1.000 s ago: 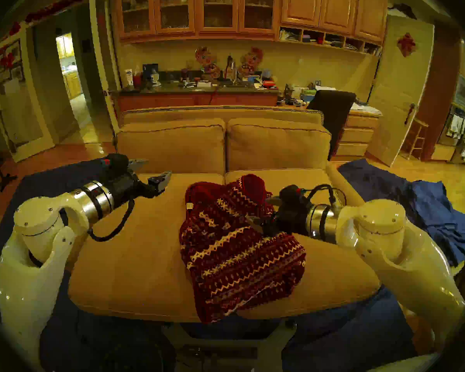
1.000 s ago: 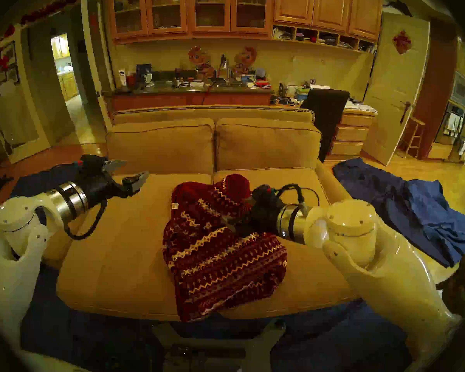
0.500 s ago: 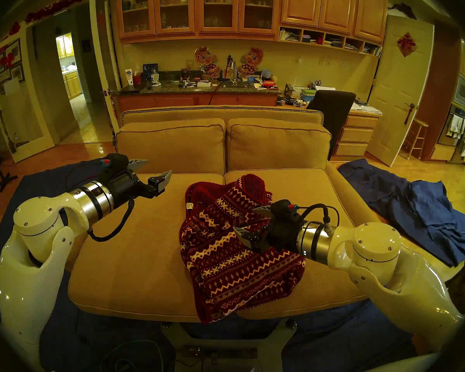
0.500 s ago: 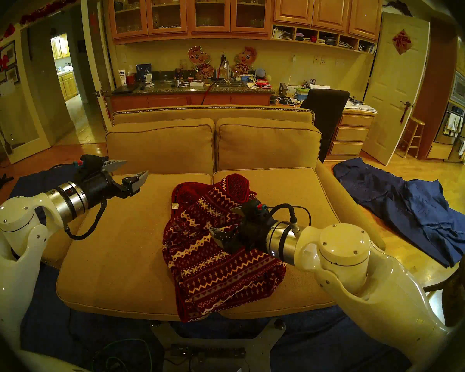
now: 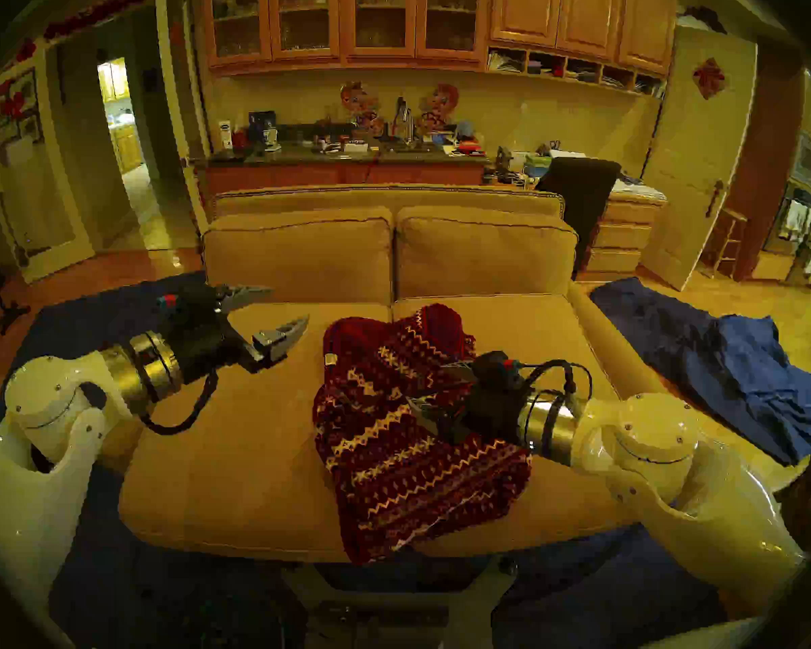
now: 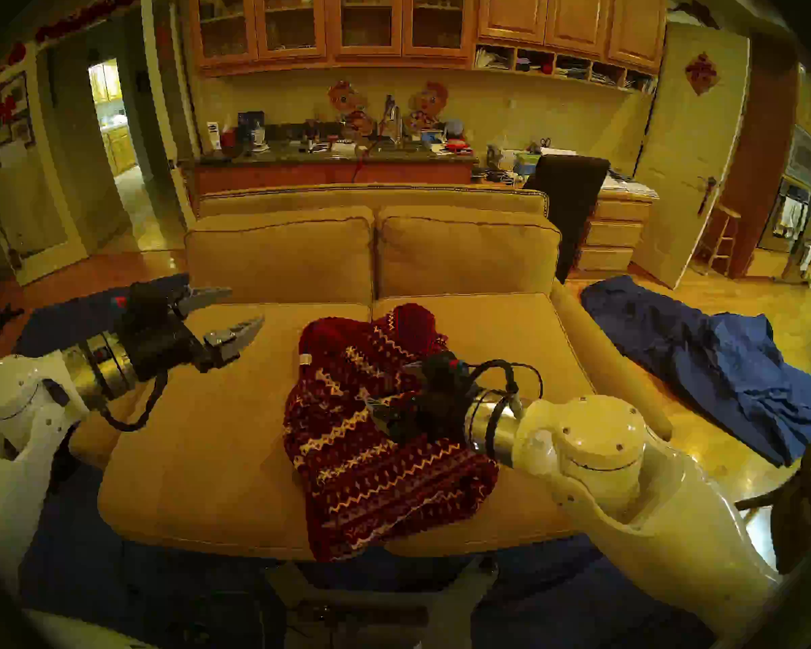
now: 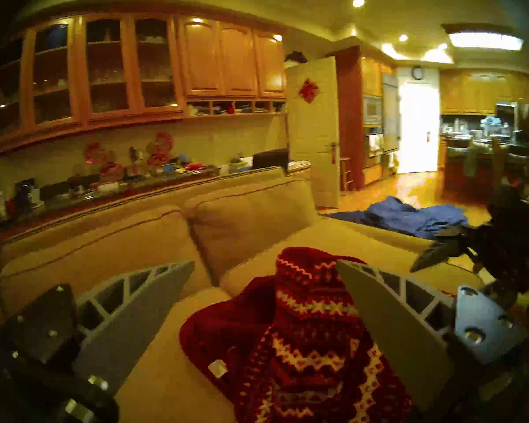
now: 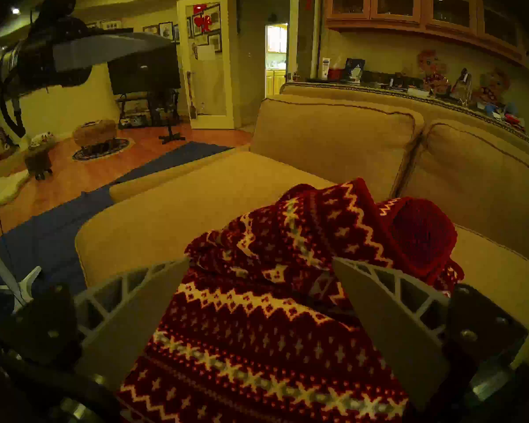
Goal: Fold the blanket in half twice
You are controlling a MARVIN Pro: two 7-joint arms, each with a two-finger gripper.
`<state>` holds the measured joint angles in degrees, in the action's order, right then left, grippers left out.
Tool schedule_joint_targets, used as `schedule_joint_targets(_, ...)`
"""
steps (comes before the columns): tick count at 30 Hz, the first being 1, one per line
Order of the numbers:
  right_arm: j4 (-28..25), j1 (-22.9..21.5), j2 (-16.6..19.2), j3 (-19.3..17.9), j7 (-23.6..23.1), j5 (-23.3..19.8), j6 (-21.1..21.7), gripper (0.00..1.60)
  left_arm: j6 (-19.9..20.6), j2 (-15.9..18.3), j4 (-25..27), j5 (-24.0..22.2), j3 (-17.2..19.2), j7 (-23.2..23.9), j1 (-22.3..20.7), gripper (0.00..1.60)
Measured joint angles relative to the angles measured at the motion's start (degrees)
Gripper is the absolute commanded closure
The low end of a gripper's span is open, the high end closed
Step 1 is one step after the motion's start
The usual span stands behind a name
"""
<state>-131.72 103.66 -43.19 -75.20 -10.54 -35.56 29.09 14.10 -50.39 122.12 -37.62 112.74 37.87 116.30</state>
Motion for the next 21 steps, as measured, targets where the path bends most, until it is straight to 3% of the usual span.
schedule_joint_targets(12,-0.02,-0.09,-0.23,-0.02,-0.13,0.25,-0.02,0.0,-4.48,4.44,-12.79,-3.07,-10.48,3.89,-7.13,0.0)
schedule_joint_targets(21,0.0,-0.11,-0.43,-0.02,-0.15,0.46,-0.02,0.0,-4.64,5.87,-14.81,-3.52,-17.52,3.78,-12.14,0.0)
